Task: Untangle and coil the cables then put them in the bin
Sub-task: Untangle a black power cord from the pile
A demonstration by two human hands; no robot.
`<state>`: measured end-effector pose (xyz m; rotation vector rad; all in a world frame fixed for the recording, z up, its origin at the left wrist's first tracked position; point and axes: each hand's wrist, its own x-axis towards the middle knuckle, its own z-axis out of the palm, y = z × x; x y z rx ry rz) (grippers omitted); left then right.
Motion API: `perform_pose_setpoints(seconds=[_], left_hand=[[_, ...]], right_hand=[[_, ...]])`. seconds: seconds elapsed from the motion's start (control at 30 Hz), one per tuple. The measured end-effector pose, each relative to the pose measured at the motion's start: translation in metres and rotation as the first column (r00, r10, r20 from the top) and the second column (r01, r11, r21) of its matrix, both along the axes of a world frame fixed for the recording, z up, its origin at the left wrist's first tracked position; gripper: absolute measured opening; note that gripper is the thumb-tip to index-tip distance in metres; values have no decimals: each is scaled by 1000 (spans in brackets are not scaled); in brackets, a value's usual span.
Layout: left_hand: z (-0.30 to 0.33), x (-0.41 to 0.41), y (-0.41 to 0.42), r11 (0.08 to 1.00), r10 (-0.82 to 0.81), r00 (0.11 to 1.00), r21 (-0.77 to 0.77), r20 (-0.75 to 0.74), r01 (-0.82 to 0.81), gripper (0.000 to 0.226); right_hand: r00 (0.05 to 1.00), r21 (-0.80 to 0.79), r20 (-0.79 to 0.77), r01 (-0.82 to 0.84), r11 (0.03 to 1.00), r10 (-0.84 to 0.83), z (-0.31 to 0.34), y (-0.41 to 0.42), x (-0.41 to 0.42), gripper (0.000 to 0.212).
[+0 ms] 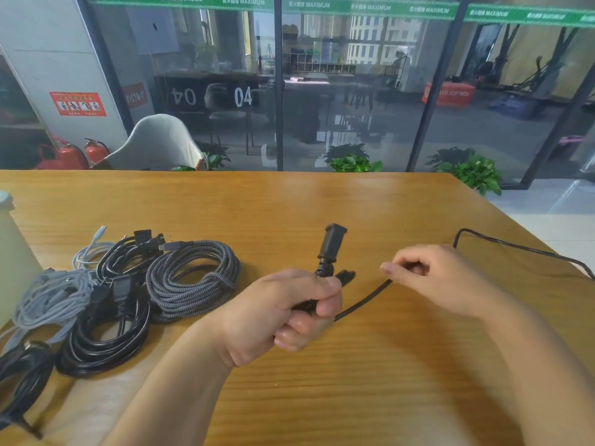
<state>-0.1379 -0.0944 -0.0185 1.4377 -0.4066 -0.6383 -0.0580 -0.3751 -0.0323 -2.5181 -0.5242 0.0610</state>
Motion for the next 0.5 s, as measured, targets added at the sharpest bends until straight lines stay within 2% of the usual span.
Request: perform_pose_setpoints(seconds=[0.1, 0.17, 0.23, 0.3, 0.4, 0.5], left_hand=[[-3, 0, -4, 995, -13, 1000, 95, 13, 12, 34], [-5, 1, -6, 994, -14, 1000, 105, 2, 14, 33], [-6, 1, -9, 996, -35, 999, 86, -21, 36, 33], [-8, 0, -13, 994, -61, 998, 90, -29, 63, 34], [-12, 0, -19, 989, -55, 998, 140, -11, 56, 34], [-17, 3, -21, 987, 15, 1000, 160, -3, -15, 32]], right_hand=[[995, -26, -83, -49, 998, 47, 4, -4, -9, 27], [997, -53, -77, -8, 999, 4, 5, -3, -10, 22], [997, -87, 21, 78, 993, -77, 3, 6, -10, 27], [971, -95, 185, 170, 981, -150, 1, 19, -11, 32], [920, 32, 335, 206, 978, -205, 0, 33, -18, 39], [919, 194, 340, 140, 971, -201, 1, 41, -25, 37]])
